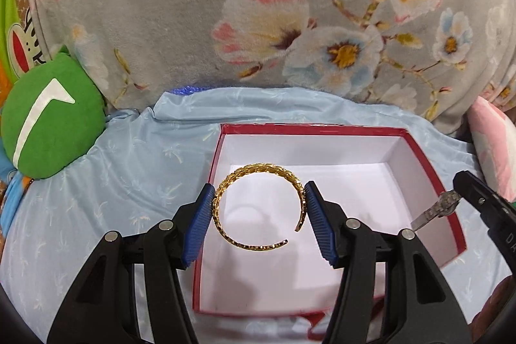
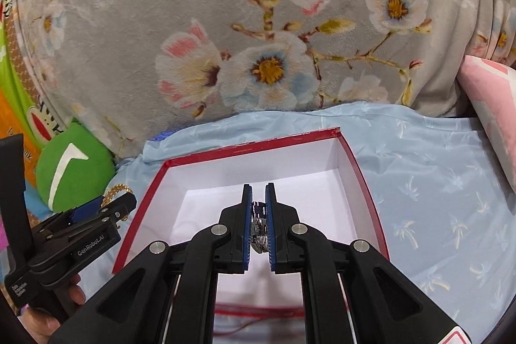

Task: Organize jewelry
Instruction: 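Carry both pieces into the red box and open both tools to release, then withdraw both tools from the box back over the jewelry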

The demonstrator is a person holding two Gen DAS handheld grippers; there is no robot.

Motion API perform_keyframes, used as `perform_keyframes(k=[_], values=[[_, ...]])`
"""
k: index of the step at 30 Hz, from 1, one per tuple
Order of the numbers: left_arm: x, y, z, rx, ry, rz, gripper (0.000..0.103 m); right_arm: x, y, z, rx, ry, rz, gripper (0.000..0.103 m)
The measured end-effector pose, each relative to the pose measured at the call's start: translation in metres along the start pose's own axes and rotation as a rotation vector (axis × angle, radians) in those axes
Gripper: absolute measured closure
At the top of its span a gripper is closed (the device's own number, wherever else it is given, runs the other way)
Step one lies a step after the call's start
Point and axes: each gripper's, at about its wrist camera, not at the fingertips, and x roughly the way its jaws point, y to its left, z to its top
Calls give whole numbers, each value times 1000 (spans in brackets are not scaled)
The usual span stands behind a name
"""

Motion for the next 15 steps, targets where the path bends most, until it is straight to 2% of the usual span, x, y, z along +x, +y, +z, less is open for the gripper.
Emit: perform_keyframes(k=[5,8,13,15], values=[[34,-5,6,8,34,13,47,35,-2,3,-20,48,-47,95],[48,-9,3,24,25,47,43,44,1,0,-55,34,-60,94],[61,-6,-2,18,33,61,38,42,1,-1,-73,3,-80,80],[57,-5,-3,25,18,66,26,33,0,-2,-65,-13,-69,79]])
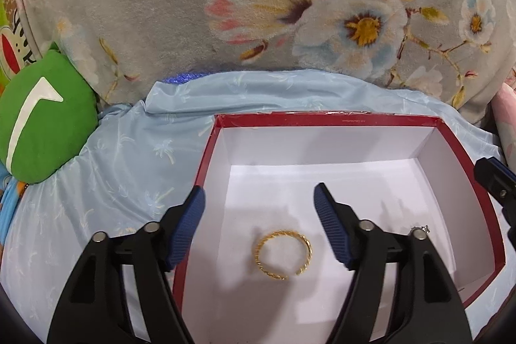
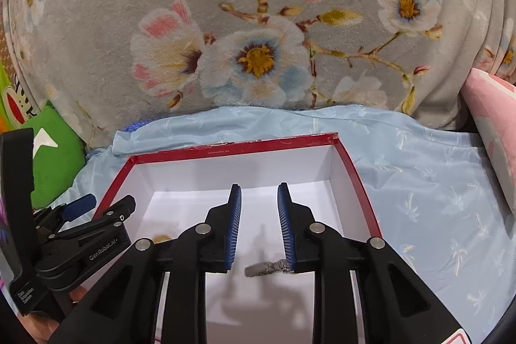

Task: Organize jewelry
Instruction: 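Withdraw both tools from the box back over the jewelry, then grasp the black-bead bracelet with the right tool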

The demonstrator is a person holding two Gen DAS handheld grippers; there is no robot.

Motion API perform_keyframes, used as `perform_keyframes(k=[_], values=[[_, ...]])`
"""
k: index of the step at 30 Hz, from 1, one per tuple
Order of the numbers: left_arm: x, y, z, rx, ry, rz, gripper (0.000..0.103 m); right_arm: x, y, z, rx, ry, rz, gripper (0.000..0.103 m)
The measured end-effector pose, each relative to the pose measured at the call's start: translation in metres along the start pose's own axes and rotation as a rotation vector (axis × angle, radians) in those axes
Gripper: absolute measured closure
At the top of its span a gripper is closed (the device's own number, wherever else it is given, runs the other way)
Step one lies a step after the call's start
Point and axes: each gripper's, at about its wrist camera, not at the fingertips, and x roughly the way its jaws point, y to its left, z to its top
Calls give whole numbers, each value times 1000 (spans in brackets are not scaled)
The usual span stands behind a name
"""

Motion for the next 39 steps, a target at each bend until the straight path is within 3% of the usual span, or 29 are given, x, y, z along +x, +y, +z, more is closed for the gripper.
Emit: perform_keyframes(k=[3,9,13,18,22,29,39], values=[[-16,5,0,10,-55,21,13,-19,-3,-4,22,-23,20,75],[-58,25,-11,-12,-95,-11,13,-73,-1,-30,36,-53,59,65],[-92,37,-41,-3,-94,17,13,-107,-5,-65,56,-34,80,62],[-116,53,-95,-1,-21,2,13,-140,-6,-119,22,3,19,60],[-125,69,-145,-48,64,-32,12,-160,-14,-162,52,59,15,53],[-137,99,-220,-148,183,-44,13,-171,-23,-221,82,170,-28,53],[-148,94,-240,-167,186,-58,13,-160,-24,-242,112,231,-39,53]])
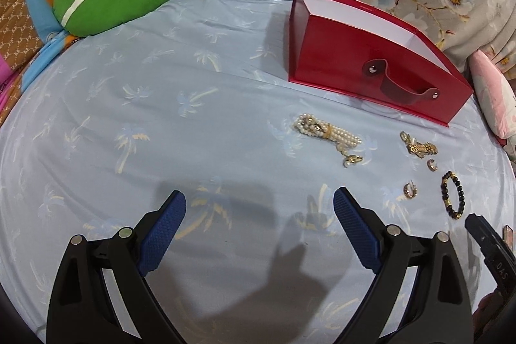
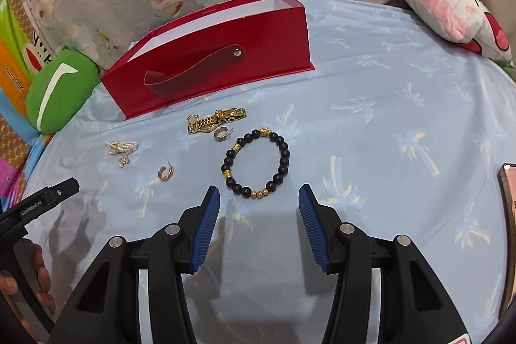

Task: Organize jewelry
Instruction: 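Grasp the black-bead bracelet with the right tool, then grasp the pearl bracelet with the left tool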

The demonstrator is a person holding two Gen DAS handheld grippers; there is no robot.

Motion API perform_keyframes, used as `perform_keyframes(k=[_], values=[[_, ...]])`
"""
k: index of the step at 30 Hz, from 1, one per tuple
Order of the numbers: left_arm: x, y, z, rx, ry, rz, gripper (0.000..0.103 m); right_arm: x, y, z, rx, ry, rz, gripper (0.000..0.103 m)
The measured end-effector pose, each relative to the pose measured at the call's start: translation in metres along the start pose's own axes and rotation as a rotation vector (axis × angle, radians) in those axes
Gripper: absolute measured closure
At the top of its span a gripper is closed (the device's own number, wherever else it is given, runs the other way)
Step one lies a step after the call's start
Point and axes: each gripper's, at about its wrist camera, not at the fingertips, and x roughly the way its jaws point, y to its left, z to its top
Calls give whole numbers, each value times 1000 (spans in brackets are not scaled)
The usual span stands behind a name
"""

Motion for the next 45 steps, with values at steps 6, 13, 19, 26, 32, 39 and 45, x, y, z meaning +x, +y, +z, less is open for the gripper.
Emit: perform_keyframes(k=[6,13,19,26,32,39,45], values=[[-1,-10,1,21,-18,2,13,13,3,6,11,19,-19,47],[1,-8,4,8,-18,0,13,19,-4,17,53,-6,-59,45],[3,-9,8,-1,-20,-1,13,32,-11,23,63,29,-84,63],[13,-18,19,15,-7,-30,13,38,-7,24,34,38,-103,96],[38,-33,36,-5,40,-86,13,38,-8,25,46,36,-93,96],[70,-49,52,-47,69,-68,13,38,-9,25,50,36,-88,96],[71,-60,54,2,41,-29,55,38,-9,25,52,36,-86,96]])
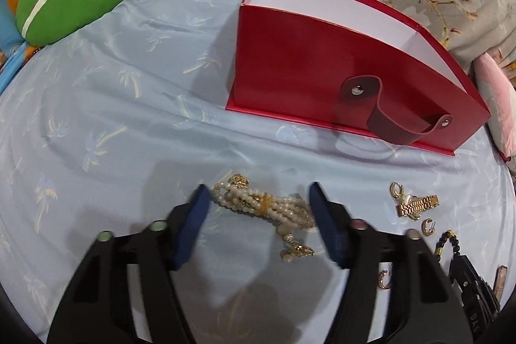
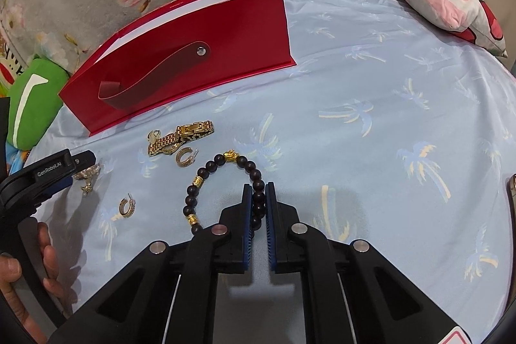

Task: Organize jewelry
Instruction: 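Grasp the pearl bracelet with the left tool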

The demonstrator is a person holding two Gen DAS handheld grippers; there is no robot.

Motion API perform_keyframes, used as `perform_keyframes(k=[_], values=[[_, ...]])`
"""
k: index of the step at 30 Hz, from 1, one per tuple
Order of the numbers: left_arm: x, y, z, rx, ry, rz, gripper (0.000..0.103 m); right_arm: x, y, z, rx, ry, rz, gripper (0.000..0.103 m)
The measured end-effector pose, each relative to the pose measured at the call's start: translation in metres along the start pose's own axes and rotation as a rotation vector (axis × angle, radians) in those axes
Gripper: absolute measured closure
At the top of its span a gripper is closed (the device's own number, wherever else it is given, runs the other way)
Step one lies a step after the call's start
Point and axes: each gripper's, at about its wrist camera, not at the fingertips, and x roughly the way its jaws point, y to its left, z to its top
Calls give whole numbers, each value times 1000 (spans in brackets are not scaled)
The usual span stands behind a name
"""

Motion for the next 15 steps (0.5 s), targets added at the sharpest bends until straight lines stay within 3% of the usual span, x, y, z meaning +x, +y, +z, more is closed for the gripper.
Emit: perform_keyframes(k=[4,5,15], values=[[-6,4,0,2,-11,-39,71,0,0,0,2,-1,3,96],[-9,5,1,3,-22,-40,83,0,0,0,4,-1,4,96],[-21,12,-3,4,-20,-70,86,-3,-1,-1,15,-8,2,96]])
